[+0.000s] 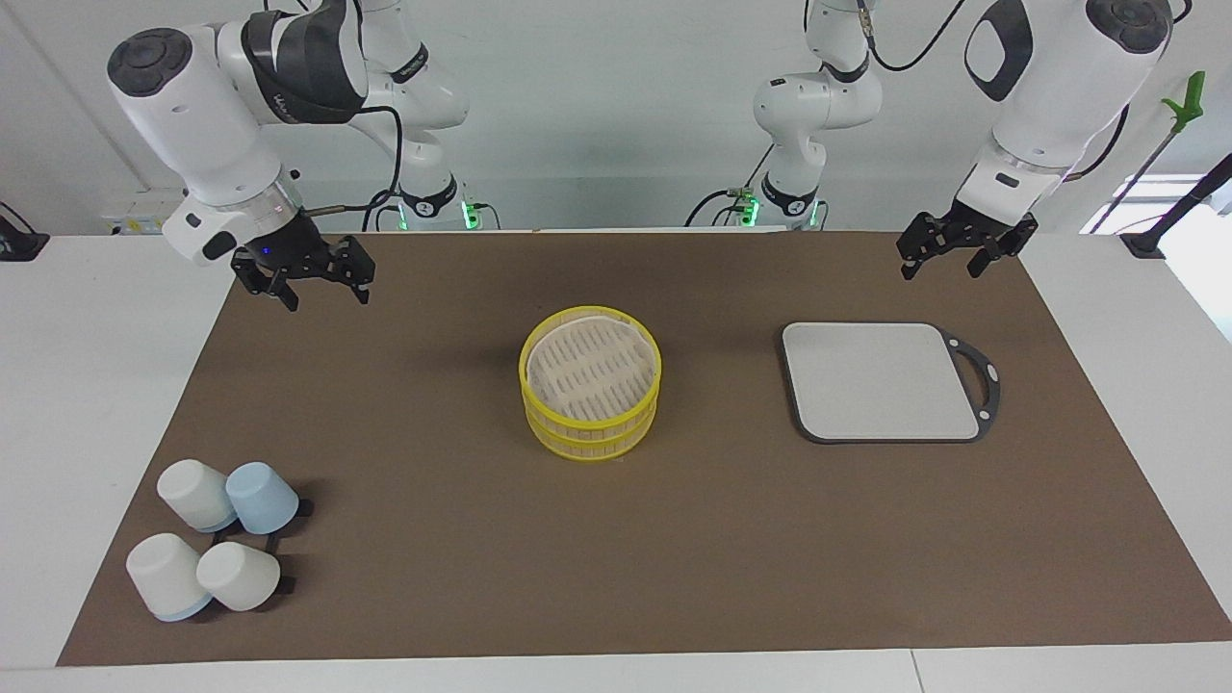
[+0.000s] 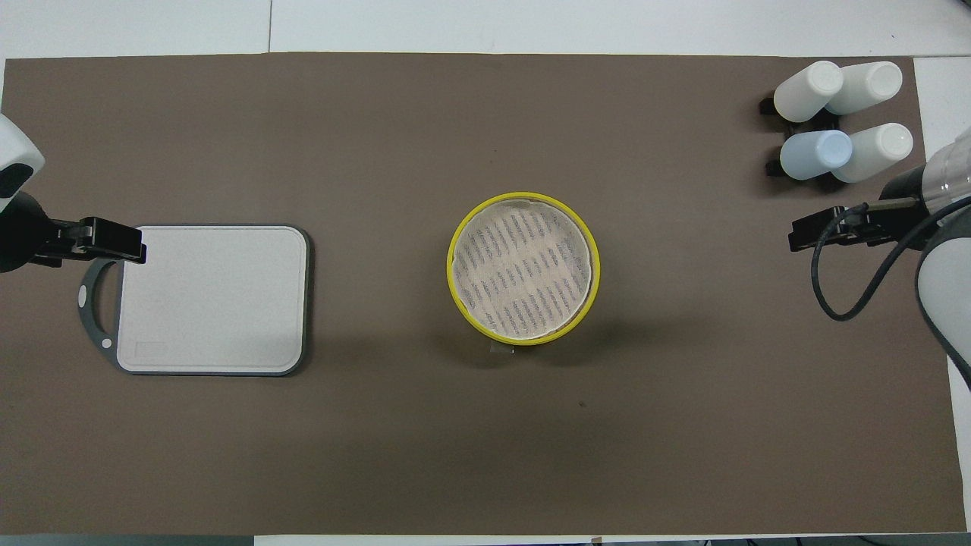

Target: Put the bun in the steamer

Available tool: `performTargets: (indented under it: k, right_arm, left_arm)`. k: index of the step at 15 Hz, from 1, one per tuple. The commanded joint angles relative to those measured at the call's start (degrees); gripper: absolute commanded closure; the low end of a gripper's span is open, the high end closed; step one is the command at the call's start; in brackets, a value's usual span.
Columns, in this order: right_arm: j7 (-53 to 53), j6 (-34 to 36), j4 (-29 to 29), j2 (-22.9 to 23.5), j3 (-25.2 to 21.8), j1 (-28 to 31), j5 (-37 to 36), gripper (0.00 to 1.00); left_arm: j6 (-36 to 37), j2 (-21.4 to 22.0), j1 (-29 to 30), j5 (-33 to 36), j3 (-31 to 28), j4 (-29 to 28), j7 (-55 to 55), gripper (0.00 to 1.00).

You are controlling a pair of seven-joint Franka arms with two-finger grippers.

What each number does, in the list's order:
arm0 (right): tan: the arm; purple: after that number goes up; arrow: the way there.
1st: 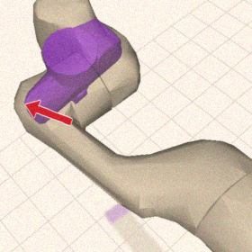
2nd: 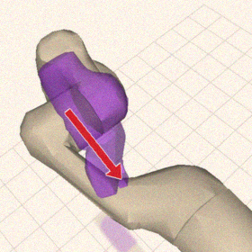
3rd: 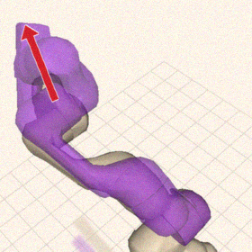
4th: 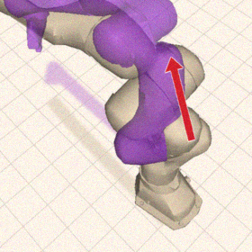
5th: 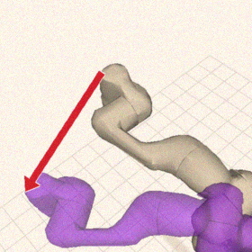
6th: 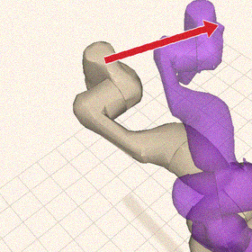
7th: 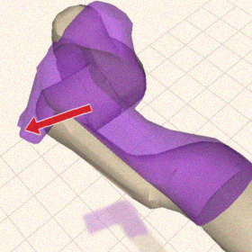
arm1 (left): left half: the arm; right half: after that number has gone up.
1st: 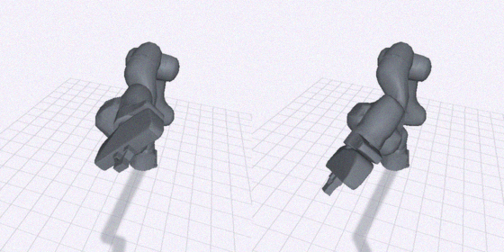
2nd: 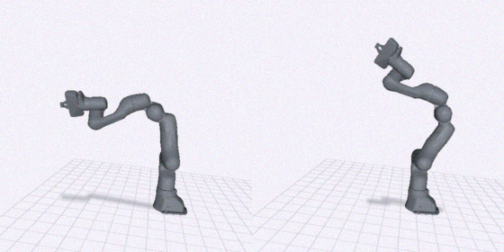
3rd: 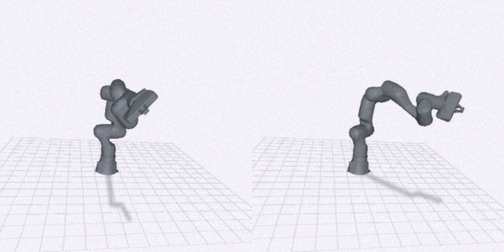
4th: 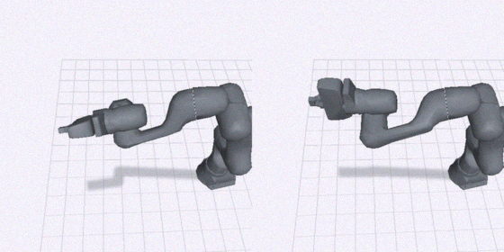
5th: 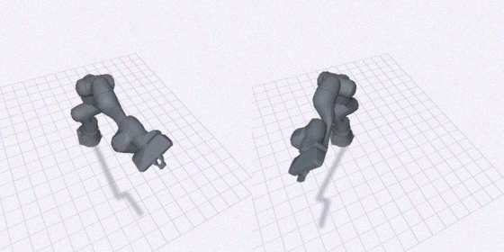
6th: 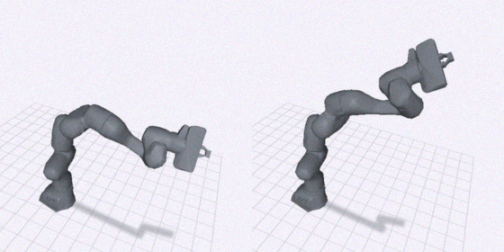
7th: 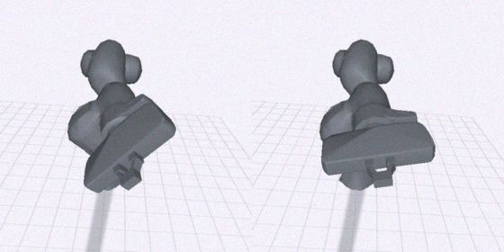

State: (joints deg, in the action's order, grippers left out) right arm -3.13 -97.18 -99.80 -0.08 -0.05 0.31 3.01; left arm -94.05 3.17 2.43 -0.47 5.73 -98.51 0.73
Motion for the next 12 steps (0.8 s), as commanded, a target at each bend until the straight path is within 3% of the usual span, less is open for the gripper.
performTargets:
  k: [1,12]
  right_arm:
    - [2.0,-1.0,-1.4,-1.1,-0.4,-0.5,-1.3,0.0]
    - [2.3,-2.3,-1.3,-1.0,-0.3,-0.5,-2.8,0.0]
  left_arm:
    - [-0.3,1.2,-0.7,-0.8,-0.5,-0.9,-0.6,0.0]
    - [-0.2,1.3,-0.7,-0.8,-0.5,-0.9,-0.6,0.0]
